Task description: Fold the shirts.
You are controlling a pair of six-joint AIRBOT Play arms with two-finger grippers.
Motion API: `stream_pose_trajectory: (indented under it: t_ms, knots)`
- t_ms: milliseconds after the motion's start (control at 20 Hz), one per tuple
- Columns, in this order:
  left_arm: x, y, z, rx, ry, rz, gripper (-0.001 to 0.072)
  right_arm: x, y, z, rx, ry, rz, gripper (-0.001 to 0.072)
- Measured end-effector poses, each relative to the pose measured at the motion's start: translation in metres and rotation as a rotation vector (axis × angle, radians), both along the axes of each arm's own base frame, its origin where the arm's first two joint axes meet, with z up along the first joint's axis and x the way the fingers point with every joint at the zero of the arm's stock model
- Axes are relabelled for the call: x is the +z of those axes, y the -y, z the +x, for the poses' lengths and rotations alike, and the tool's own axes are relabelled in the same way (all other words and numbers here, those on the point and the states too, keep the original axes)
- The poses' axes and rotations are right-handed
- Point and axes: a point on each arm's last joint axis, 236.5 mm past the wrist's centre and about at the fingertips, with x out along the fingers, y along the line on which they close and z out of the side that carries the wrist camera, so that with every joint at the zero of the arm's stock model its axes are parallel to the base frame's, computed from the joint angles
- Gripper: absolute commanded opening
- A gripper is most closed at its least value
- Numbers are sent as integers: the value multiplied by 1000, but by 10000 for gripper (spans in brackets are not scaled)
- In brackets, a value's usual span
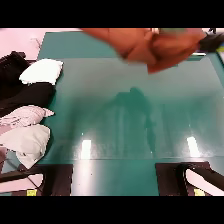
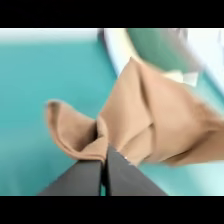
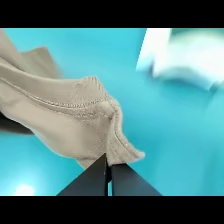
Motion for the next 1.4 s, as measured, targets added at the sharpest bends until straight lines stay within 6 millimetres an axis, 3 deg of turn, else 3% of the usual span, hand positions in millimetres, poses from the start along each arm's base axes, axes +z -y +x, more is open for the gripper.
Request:
stream_pose_trajectory:
  t_ms: [50,150,250,350,500,650,800,950,1100,1150,1200,1250,1300,1400]
  knots:
    - [35,-6,-24,10,91,13,22,38,0,-16,-3,87,-12,17]
    - [82,-14,-67,24,219,37,22,106,-2,-55,-9,252,-34,17]
    - [112,-18,-103,27,308,60,22,148,-5,-88,-11,360,-46,17]
    - [122,-19,-122,24,340,83,22,174,-8,-114,-12,435,-53,17]
    - [110,-15,-126,1,308,118,22,181,-15,-126,11,445,-37,17]
    - [71,-11,-109,-30,200,149,22,149,-32,-105,77,328,5,17]
    - [5,-5,-85,-70,28,180,22,89,-53,-73,145,148,35,17]
    - [-79,-7,-72,-100,-182,241,22,19,-71,-58,197,-43,49,17]
    - [-179,-18,-75,-117,-422,323,26,-49,-84,-70,230,-210,58,17]
    - [-214,-23,-79,-117,-499,346,251,-69,-86,-77,236,-256,61,18]
    - [-246,-26,-85,-117,-571,359,620,-90,-88,-86,242,-309,65,29]
    - [-274,-30,-90,-113,-633,366,673,-109,-88,-95,245,-358,66,213]
    - [-297,-33,-95,-101,-687,363,665,-125,-88,-103,245,-395,68,436]
    - [-325,-38,-102,-76,-752,359,665,-149,-85,-119,229,-455,85,459]
